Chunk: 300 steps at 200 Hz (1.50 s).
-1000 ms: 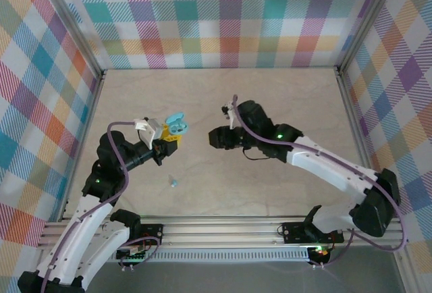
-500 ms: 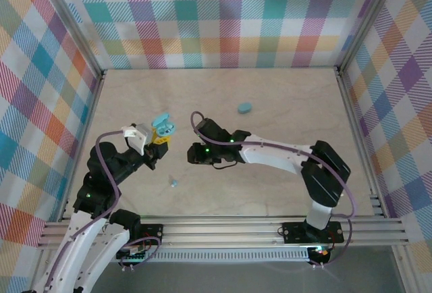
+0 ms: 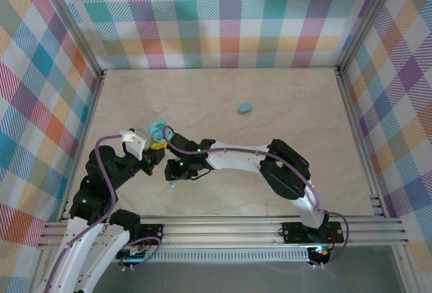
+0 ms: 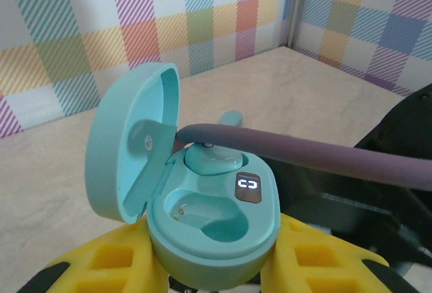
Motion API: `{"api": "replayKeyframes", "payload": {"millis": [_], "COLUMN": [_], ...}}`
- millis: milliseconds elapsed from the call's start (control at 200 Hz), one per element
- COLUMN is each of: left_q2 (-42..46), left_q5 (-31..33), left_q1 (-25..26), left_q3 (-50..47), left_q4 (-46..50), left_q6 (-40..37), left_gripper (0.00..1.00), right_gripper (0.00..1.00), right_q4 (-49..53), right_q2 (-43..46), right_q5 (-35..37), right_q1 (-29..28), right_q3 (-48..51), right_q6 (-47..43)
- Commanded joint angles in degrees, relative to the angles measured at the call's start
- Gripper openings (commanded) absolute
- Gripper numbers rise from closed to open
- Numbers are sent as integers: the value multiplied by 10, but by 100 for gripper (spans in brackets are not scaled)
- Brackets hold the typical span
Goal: Insert the wireless bluetooth earbuds into the charging case
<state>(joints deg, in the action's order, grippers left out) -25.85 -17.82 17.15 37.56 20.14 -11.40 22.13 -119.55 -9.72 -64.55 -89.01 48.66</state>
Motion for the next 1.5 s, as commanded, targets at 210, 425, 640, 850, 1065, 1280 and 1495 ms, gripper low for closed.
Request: {"api": "replayKeyframes", "payload": {"millis": [210, 425, 640, 850, 1065, 1280, 1495], "left_q2": [29, 30, 36, 44, 49, 53, 57], "left_q5": [2, -2, 0, 2, 4, 5, 6], "left_q1": [0, 0, 0, 0, 0, 0, 0], "left_q3": [10, 17, 17, 16, 16, 16, 15], "left_q4": [7, 16, 20, 28, 33, 37, 39], "left_q6": [15, 10, 9, 9, 9, 9, 9], "left_gripper": [3, 3, 3, 3, 3, 3, 3], "right_gripper": [29, 29, 31, 32, 33, 34, 33], "right_q4": [94, 131, 155, 165, 170, 182, 194], "right_q2": [-45, -69, -75, -89, -107, -121, -129], "right_q5": [4, 17, 38, 38, 34, 41, 47], "right_q1": [1, -1, -11, -16, -20, -20, -20], "right_q3": [-71, -101, -111, -120, -137, -147, -151], "right_q6": [-41, -42, -44, -46, -51, -54, -56]}}
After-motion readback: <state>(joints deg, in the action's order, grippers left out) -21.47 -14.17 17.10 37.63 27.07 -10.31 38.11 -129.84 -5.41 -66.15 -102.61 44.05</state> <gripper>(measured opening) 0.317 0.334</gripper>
